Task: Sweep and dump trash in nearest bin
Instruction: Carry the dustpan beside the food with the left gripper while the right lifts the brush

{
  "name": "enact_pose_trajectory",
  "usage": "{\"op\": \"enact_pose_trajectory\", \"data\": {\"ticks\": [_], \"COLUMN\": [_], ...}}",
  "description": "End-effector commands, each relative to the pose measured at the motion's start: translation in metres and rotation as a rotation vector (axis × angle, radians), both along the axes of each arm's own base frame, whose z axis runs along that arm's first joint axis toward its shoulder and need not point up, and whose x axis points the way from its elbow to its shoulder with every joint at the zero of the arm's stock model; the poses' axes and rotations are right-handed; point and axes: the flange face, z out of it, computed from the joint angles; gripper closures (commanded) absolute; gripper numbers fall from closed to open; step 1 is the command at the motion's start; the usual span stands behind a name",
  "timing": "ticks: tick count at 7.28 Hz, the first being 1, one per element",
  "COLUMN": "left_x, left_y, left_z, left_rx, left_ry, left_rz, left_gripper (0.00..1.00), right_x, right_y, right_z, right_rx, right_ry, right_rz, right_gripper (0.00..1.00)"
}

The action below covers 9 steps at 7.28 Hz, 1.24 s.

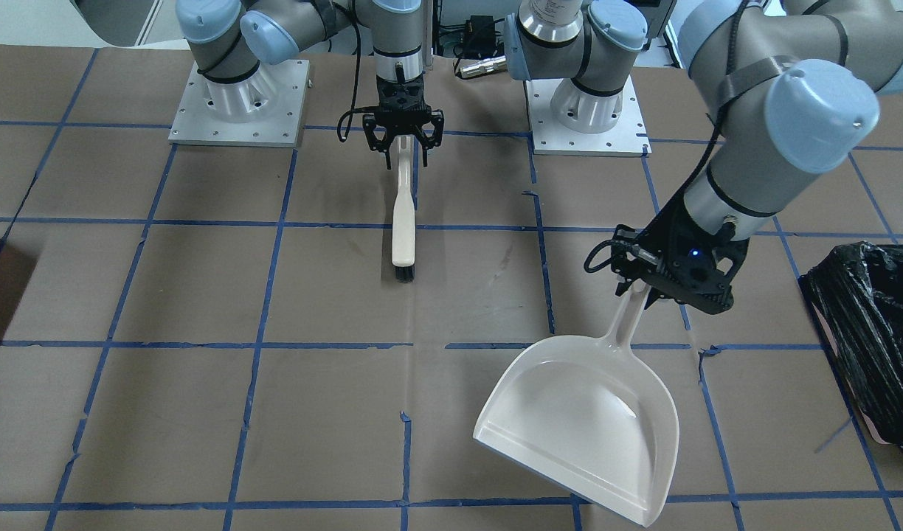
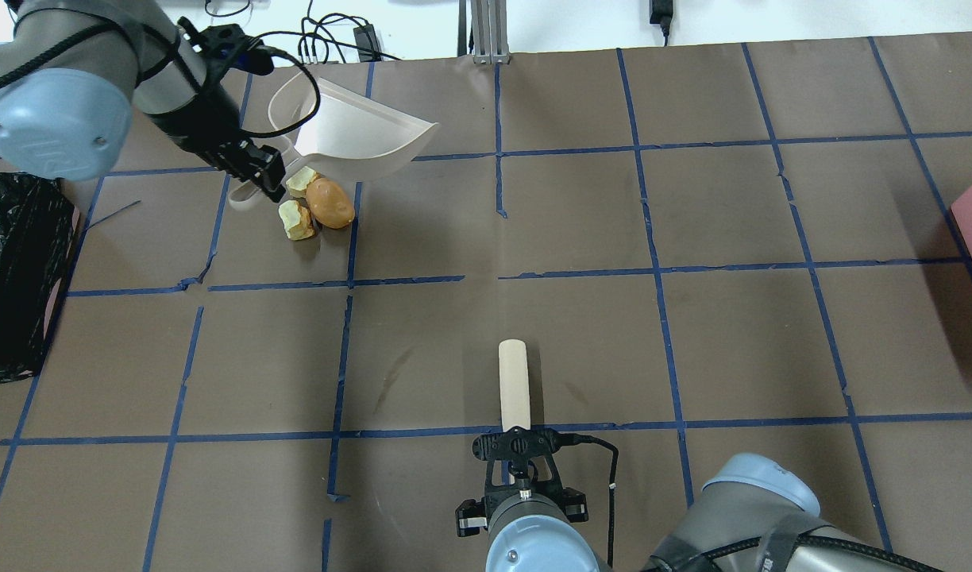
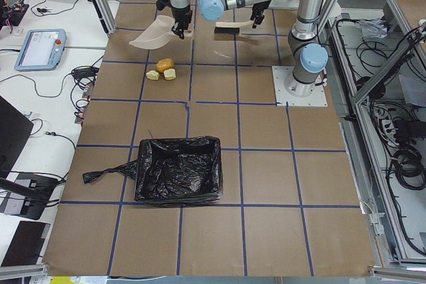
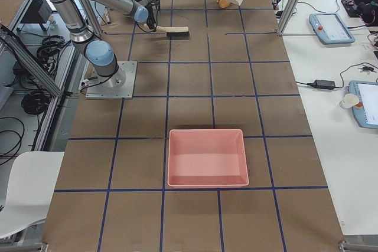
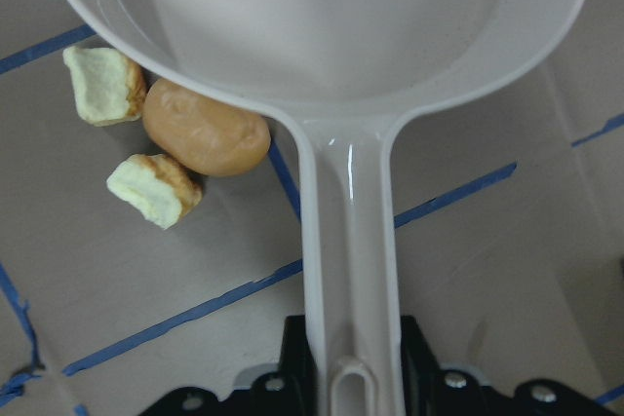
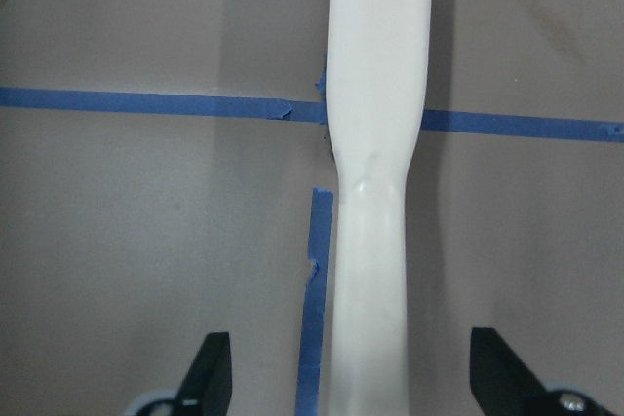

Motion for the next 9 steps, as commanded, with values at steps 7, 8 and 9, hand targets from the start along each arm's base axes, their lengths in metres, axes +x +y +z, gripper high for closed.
{"op": "enact_pose_trajectory", "data": {"ticks": [7, 8, 9], "left_x": [0.244, 0.254, 0.258], "left_y": [0.022, 0.008, 0.002], "left_z": [-0.028, -0.044, -0.054], "left_rx": [0.047, 0.036, 0.041], "left_ry": [-0.030, -0.036, -0.031], "left_rz": [-0.534, -0.574, -0.585], "left_gripper": [0.99, 0.99, 0.99], "right_x": [0.051, 0.057, 0.067], "right_y": [-0.085, -0.110, -0.144], "right_z": [0.105, 0.104, 0.095], "right_rx": [-0.039, -0.036, -0.012], "right_ry": [-0.024, -0.022, -0.033], "right_rz": [0.045, 0.031, 0.006], "right_gripper": [0.95, 0.95, 0.95]}}
